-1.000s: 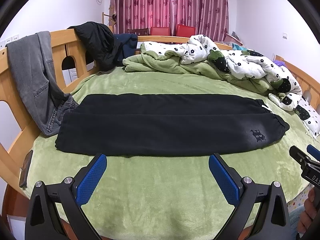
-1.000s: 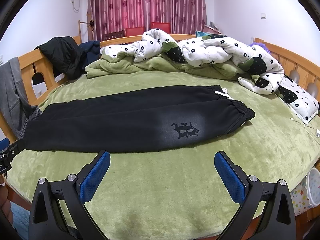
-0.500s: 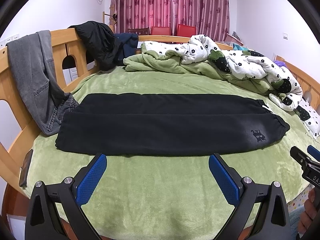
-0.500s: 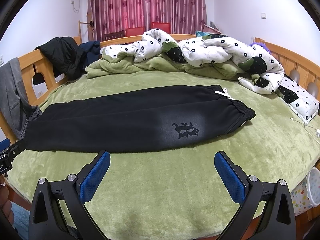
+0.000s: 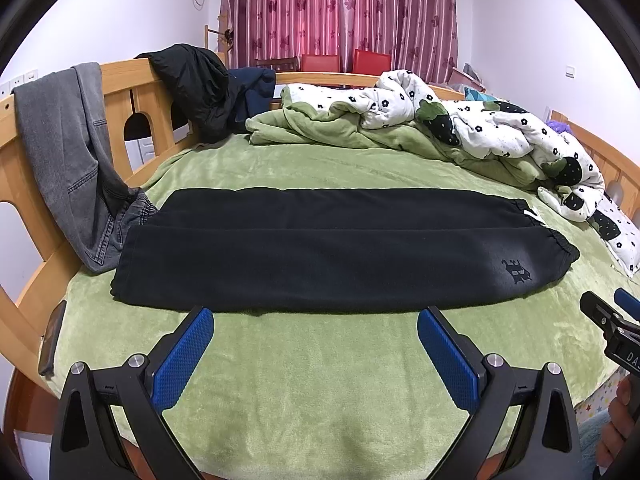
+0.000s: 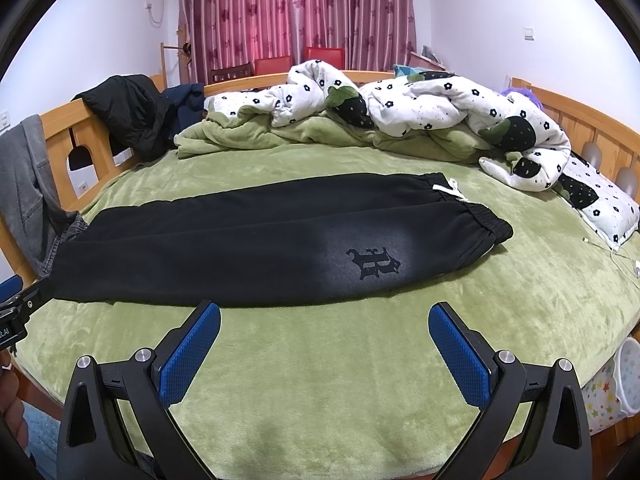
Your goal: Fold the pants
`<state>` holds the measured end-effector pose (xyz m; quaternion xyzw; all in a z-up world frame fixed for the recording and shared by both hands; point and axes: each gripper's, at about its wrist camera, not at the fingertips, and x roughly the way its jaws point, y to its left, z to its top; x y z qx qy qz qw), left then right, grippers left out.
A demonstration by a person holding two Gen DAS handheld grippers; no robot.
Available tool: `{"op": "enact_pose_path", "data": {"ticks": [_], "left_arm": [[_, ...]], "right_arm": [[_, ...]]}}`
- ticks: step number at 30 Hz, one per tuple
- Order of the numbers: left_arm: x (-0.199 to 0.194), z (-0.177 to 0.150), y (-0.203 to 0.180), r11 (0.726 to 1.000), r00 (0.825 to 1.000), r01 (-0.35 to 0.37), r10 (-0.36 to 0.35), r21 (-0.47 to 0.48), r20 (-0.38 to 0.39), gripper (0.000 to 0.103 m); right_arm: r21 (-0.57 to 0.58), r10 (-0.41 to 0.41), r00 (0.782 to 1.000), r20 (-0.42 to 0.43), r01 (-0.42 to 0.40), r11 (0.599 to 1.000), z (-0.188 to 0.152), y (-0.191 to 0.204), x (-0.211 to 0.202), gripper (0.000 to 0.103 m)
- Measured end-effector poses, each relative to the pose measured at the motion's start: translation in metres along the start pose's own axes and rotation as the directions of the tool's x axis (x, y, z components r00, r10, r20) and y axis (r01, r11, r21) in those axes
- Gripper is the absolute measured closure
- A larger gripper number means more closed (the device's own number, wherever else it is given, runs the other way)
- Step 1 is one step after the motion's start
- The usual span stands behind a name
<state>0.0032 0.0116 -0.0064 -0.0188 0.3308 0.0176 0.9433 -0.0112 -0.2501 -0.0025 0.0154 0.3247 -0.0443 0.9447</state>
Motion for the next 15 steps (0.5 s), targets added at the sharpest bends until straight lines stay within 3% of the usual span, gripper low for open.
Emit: {"op": "enact_pose_path", "data": {"ticks": [10, 15], "left_arm": [[-0.006, 0.002, 0.003, 1.0, 0.999, -0.022, 0.022, 0.0, 0.033, 0.001], [0.001, 0.001, 0.012, 0.997, 0.999, 0.043, -0.043, -0.062, 0.002, 0.005]], "right_arm": [[-0.01, 0.036, 0.999, -0.015, -0.036, 0.999, 0.001, 0.003, -0.006, 0.001], [-0.058, 0.063, 0.998, 0.004, -0.062, 0.996, -0.016, -0.007, 0.005, 0.001]]}}
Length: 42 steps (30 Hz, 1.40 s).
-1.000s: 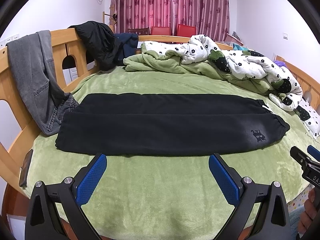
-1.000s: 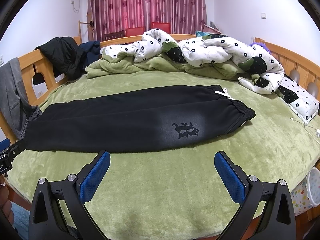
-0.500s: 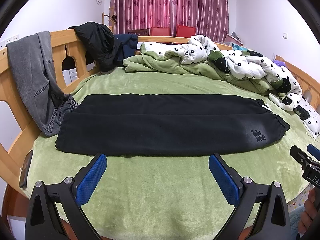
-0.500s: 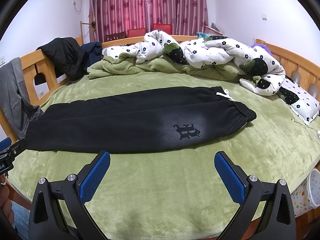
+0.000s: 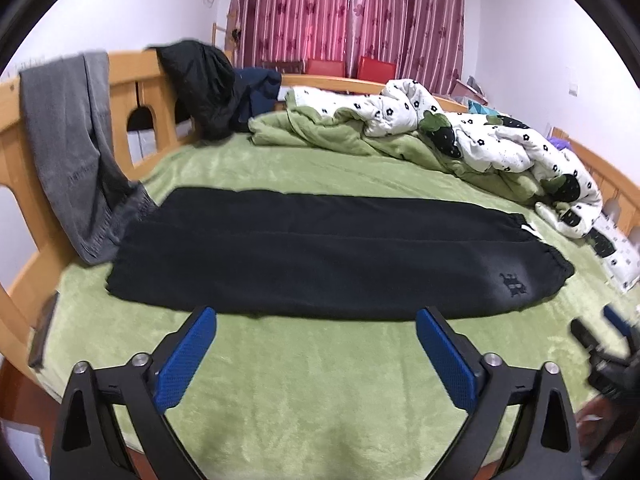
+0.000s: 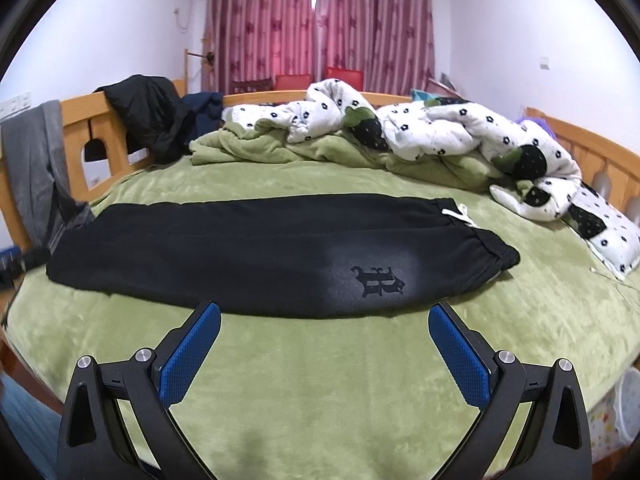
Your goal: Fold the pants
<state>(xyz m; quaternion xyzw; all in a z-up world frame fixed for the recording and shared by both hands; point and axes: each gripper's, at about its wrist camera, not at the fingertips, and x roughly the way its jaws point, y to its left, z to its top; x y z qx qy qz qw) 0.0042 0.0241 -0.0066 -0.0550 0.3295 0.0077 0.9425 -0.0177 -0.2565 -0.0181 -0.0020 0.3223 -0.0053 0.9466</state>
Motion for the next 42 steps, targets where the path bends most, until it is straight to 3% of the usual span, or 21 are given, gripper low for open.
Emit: {"op": "enact_pose_path", "data": {"ticks": [4, 8, 12, 14, 18, 20, 23, 29, 31, 33, 34, 35, 36, 37, 42], "left_arm": [[0.011, -0.005, 0.006, 1.0, 1.0, 0.012, -0.013, -0.024, -0.028, 0.005], [0.029, -0.011, 0.024, 0.999, 0.997, 0.02, -0.023, -0.041, -0.072, 0.005], [0.051, -0.02, 0.05, 0.997, 0.995, 0.019, -0.027, -0.08, -0.095, 0.005], [0.063, -0.029, 0.069, 0.992, 0.995, 0.007, -0.019, -0.126, -0.1, 0.006], [0.094, -0.048, 0.101, 0.962, 0.987, 0.051, -0.09, -0.268, -0.135, 0.017], [0.122, -0.054, 0.117, 0.933, 0.972, 0.072, -0.145, -0.353, -0.184, 0.03], [0.147, -0.058, 0.122, 0.912, 0.961, 0.094, -0.189, -0.4, -0.203, 0.038], [0.183, -0.045, 0.129, 0.87, 0.959, 0.14, -0.237, -0.472, -0.153, 0.038], [0.197, -0.04, 0.134, 0.854, 0.96, 0.137, -0.239, -0.503, -0.145, 0.042], [0.207, -0.035, 0.143, 0.832, 0.966, 0.101, -0.212, -0.545, -0.145, 0.057], [0.211, -0.034, 0.149, 0.826, 0.968, 0.09, -0.205, -0.557, -0.147, 0.071], [0.213, -0.033, 0.154, 0.82, 0.97, 0.075, -0.192, -0.567, -0.15, 0.086], [0.213, -0.032, 0.157, 0.819, 0.972, 0.062, -0.179, -0.57, -0.15, 0.09], [0.211, -0.027, 0.158, 0.835, 0.973, 0.082, -0.185, -0.544, -0.138, 0.092], [0.192, 0.009, 0.13, 0.922, 0.996, 0.049, -0.076, -0.384, -0.054, 0.093]], "right_arm": [[0.026, 0.036, 0.995, -0.092, -0.034, 0.999, -0.015, -0.006, 0.021, 0.011], [0.016, 0.063, 0.99, -0.127, -0.061, 0.998, -0.023, -0.022, 0.034, 0.011], [0.133, 0.12, 0.987, -0.108, -0.105, 0.986, -0.02, -0.051, 0.05, 0.011], [0.205, 0.127, 0.978, -0.167, -0.091, 0.975, -0.019, -0.071, 0.067, 0.011], [0.296, 0.149, 0.968, -0.201, -0.085, 0.952, -0.013, -0.11, 0.098, 0.011], [0.327, 0.135, 0.969, -0.209, -0.06, 0.943, -0.008, -0.127, 0.113, 0.014], [0.365, 0.145, 0.962, -0.23, -0.053, 0.93, -0.002, -0.145, 0.14, 0.018], [0.461, 0.187, 0.942, -0.28, -0.039, 0.887, -0.013, -0.166, 0.191, 0.02], [0.482, 0.184, 0.952, -0.245, -0.045, 0.875, -0.011, -0.172, 0.201, 0.02], [0.471, 0.15, 0.967, -0.208, -0.036, 0.882, -0.002, -0.173, 0.21, 0.021], [0.464, 0.128, 0.972, -0.198, -0.022, 0.886, 0.003, -0.173, 0.216, 0.033], [0.46, 0.103, 0.977, -0.189, -0.005, 0.888, 0.008, -0.172, 0.22, 0.057], [0.455, 0.077, 0.979, -0.189, 0.018, 0.89, 0.013, -0.172, 0.223, 0.068], [0.453, 0.062, 0.981, -0.182, 0.027, 0.891, 0.018, -0.171, 0.224, 0.077], [0.419, 0.086, 0.995, -0.043, -0.061, 0.906, 0.054, -0.163, 0.204, 0.084]]}}
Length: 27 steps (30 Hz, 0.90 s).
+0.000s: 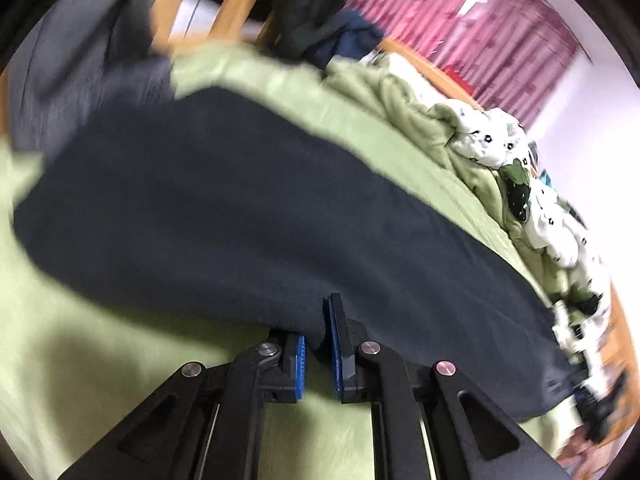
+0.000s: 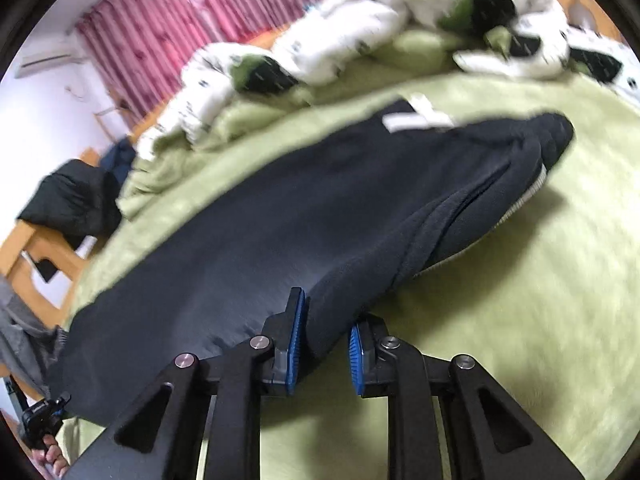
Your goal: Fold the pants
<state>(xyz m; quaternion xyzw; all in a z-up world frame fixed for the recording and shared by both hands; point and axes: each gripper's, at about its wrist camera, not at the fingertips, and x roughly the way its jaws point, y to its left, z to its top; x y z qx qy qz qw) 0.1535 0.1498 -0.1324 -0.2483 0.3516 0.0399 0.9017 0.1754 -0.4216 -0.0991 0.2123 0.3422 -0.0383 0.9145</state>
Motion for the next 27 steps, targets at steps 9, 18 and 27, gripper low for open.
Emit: {"op": "enact_pose_path", "data": {"ticks": [9, 18, 27], "left_arm": [[0.028, 0.082, -0.052, 0.991, 0.992, -0.054, 0.04, 0.12, 0.118, 0.093], [0.121, 0.107, -0.069, 0.974, 0.984, -0.154, 0.136, 0.163, 0.116, 0.093], [0.147, 0.098, -0.072, 0.976, 0.991, -0.13, 0.134, 0.173, -0.014, 0.042]], "right_arm": [[-0.083, 0.048, 0.996, 0.076, -0.042, 0.996, 0.065, 0.042, 0.024, 0.085], [-0.141, -0.032, 0.996, 0.081, 0.043, 0.989, 0.092, 0.059, 0.103, 0.085], [-0.067, -0.06, 0.997, -0.057, 0.056, 0.996, 0.091, 0.056, 0.167, 0.047]]}}
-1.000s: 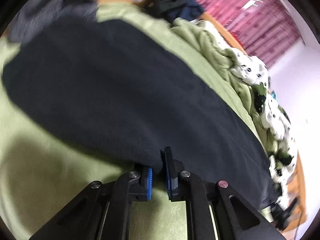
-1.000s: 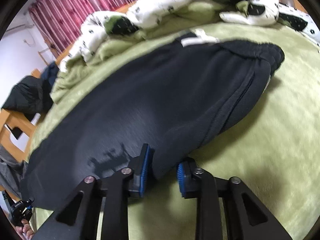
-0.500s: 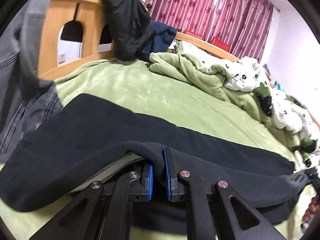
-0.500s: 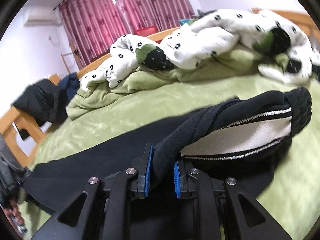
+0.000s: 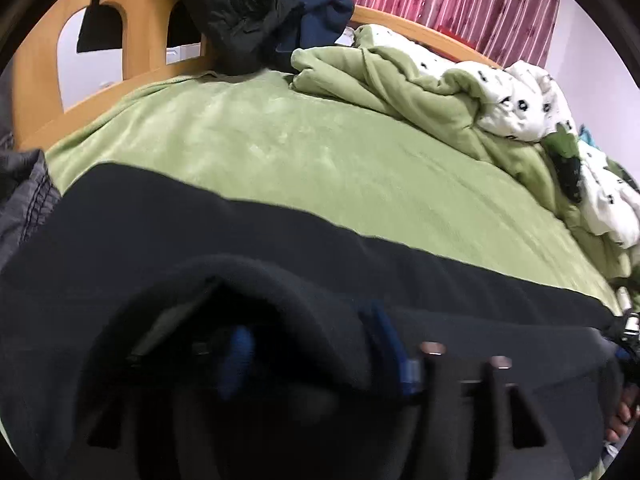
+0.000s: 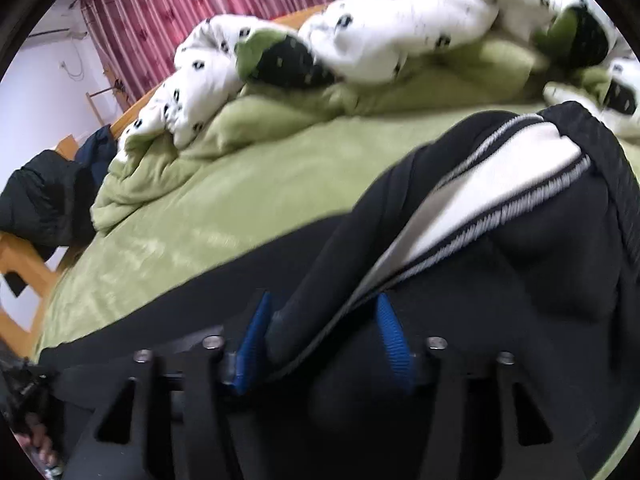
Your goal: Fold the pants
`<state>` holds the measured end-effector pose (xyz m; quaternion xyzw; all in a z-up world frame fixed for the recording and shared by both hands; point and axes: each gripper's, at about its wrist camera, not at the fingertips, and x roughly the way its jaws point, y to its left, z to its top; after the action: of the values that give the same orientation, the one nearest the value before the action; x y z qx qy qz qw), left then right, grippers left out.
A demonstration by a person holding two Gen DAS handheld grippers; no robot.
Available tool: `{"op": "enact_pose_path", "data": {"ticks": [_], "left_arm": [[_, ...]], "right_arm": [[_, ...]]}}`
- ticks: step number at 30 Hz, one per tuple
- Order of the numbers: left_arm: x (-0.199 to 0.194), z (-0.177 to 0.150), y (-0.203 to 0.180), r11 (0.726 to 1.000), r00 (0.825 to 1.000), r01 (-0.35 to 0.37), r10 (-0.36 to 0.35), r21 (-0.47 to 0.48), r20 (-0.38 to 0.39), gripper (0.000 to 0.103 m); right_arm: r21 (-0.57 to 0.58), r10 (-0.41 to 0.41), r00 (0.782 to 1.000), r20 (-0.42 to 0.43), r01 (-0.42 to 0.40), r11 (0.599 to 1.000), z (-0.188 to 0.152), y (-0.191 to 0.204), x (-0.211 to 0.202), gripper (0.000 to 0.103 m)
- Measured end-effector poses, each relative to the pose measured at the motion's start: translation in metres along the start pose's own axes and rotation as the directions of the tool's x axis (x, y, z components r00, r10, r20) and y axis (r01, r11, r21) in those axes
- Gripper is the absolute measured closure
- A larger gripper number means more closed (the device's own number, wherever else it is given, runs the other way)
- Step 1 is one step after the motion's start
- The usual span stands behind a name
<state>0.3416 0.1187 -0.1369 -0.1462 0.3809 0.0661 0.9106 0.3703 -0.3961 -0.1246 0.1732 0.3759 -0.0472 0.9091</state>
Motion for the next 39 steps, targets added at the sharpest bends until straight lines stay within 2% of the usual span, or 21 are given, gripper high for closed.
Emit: {"op": "enact_pose_path", "data": {"ticks": [2, 5, 9, 13, 15, 18, 22, 24, 28, 31, 33, 35, 37, 39], "left_arm": [[-0.014, -0.009, 0.001, 1.0, 1.0, 0.016, -0.016, -0.004, 0.003, 0.036], [-0.04, -0.034, 0.006, 0.995, 0.995, 0.091, -0.092, -0.037, -0.039, 0.033], [-0.074, -0.086, 0.018, 0.98, 0.98, 0.173, -0.181, -0.098, -0.083, 0.033], [-0.091, -0.128, 0.041, 0.965, 0.97, 0.202, -0.22, -0.165, -0.101, 0.032], [-0.091, -0.136, 0.052, 0.948, 0.961, 0.241, -0.263, -0.208, -0.082, 0.033], [-0.088, -0.131, 0.059, 0.93, 0.953, 0.264, -0.293, -0.255, -0.081, 0.032], [-0.069, -0.118, 0.074, 0.879, 0.94, 0.296, -0.337, -0.372, -0.048, 0.032], [-0.06, -0.108, 0.08, 0.87, 0.946, 0.284, -0.324, -0.402, -0.032, 0.036], [-0.039, -0.087, 0.072, 0.917, 0.976, 0.184, -0.213, -0.354, -0.045, 0.061], [-0.025, -0.078, 0.072, 0.929, 0.985, 0.146, -0.167, -0.341, -0.034, 0.072], [-0.021, -0.074, 0.072, 0.927, 0.986, 0.146, -0.166, -0.344, -0.028, 0.077], [-0.021, -0.074, 0.071, 0.93, 0.984, 0.158, -0.177, -0.331, -0.028, 0.086], [-0.029, -0.077, 0.068, 0.937, 0.983, 0.163, -0.179, -0.307, -0.025, 0.089], [-0.042, -0.083, 0.067, 0.942, 0.983, 0.171, -0.182, -0.29, -0.013, 0.091]], "right_arm": [[-0.023, -0.02, 1.0, -0.021, 0.02, 1.0, -0.001, 0.001, -0.008, 0.046], [-0.062, -0.031, 0.999, -0.042, 0.029, 0.998, -0.01, -0.001, -0.036, 0.039], [-0.109, -0.068, 0.998, -0.019, 0.066, 0.992, -0.046, -0.017, -0.09, 0.037], [-0.121, -0.101, 0.994, -0.046, 0.095, 0.988, -0.088, -0.041, -0.125, 0.033], [-0.086, -0.092, 0.993, -0.077, 0.085, 0.993, -0.103, -0.055, -0.129, 0.033], [-0.011, -0.046, 0.987, -0.151, 0.044, 0.999, -0.111, -0.072, -0.119, 0.033], [0.1, 0.014, 0.991, -0.132, 0.0, 0.995, -0.106, -0.088, -0.106, 0.033], [0.14, 0.024, 0.994, -0.104, -0.009, 0.99, -0.102, -0.092, -0.101, 0.033], [0.14, -0.008, 0.997, -0.075, 0.019, 0.99, -0.085, -0.09, -0.082, 0.033], [0.125, -0.043, 0.998, -0.055, 0.049, 0.991, -0.067, -0.088, -0.06, 0.033], [0.129, -0.064, 0.997, -0.05, 0.07, 0.989, -0.056, -0.087, -0.05, 0.048], [0.151, -0.082, 0.996, -0.034, 0.087, 0.985, -0.047, -0.092, -0.043, 0.08], [0.212, -0.028, 0.999, -0.018, 0.031, 0.977, -0.044, -0.103, -0.046, 0.087], [0.248, 0.019, 1.0, -0.001, -0.018, 0.968, -0.045, -0.111, -0.057, 0.089]]}}
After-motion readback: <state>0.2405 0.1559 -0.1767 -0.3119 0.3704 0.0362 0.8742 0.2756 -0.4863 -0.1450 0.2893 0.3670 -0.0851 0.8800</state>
